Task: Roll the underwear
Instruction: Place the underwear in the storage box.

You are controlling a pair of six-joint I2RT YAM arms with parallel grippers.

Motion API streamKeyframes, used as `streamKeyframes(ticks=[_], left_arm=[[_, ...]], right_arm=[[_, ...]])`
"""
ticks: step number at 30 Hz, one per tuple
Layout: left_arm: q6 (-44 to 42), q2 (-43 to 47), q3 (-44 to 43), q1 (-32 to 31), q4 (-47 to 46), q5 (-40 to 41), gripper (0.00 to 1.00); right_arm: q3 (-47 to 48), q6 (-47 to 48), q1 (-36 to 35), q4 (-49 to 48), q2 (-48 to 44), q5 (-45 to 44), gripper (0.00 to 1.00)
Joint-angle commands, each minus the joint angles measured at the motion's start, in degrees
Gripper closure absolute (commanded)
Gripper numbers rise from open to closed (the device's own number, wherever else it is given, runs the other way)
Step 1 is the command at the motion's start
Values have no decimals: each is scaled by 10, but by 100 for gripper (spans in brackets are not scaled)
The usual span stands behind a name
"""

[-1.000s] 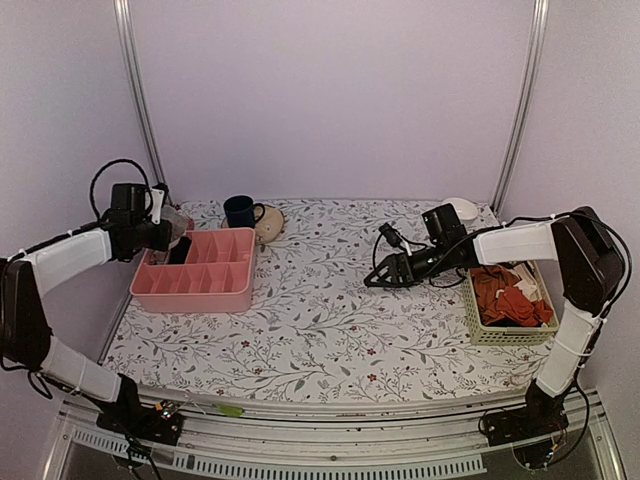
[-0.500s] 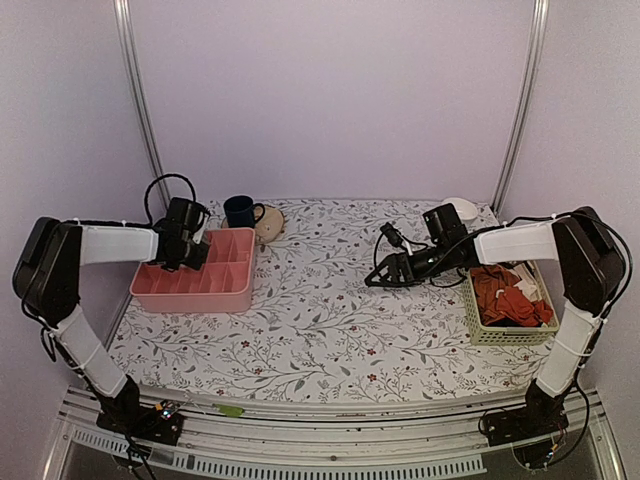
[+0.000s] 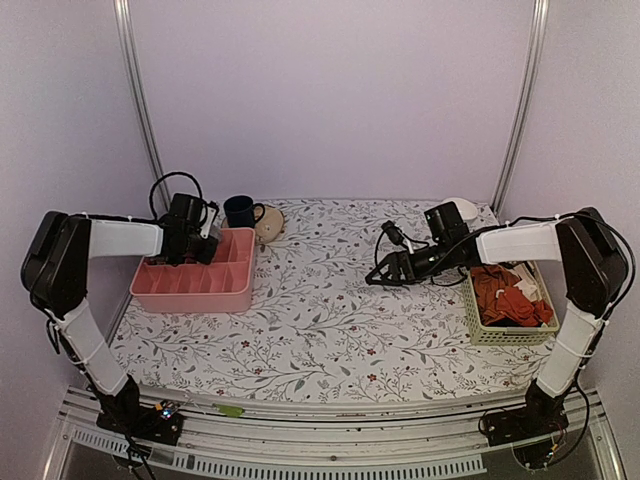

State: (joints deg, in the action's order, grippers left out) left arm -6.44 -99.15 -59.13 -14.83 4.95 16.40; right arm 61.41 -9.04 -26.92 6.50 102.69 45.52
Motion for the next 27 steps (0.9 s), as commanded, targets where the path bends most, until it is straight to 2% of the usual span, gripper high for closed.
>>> streamKeyframes(ticks=[1, 8, 13, 18, 23, 27], left_arm=[[38, -17, -9, 26, -12, -71, 100], [68, -32, -6, 61, 11, -137, 100], [101, -25, 0, 78, 34, -145, 100], [142, 11, 26, 84, 28, -124, 100], [179, -4, 5, 84, 56, -61, 100], [201, 16, 4, 83, 44, -13, 100]], right_arm=[[-7, 3, 4, 11, -22, -5, 1], [-7, 6, 3, 15, -23, -7, 1], [-8, 7, 4, 16, -23, -8, 1], [-9, 6, 4, 12, -21, -7, 1], [-5, 4, 4, 7, -15, -4, 1], [-3, 5, 4, 8, -14, -3, 1]])
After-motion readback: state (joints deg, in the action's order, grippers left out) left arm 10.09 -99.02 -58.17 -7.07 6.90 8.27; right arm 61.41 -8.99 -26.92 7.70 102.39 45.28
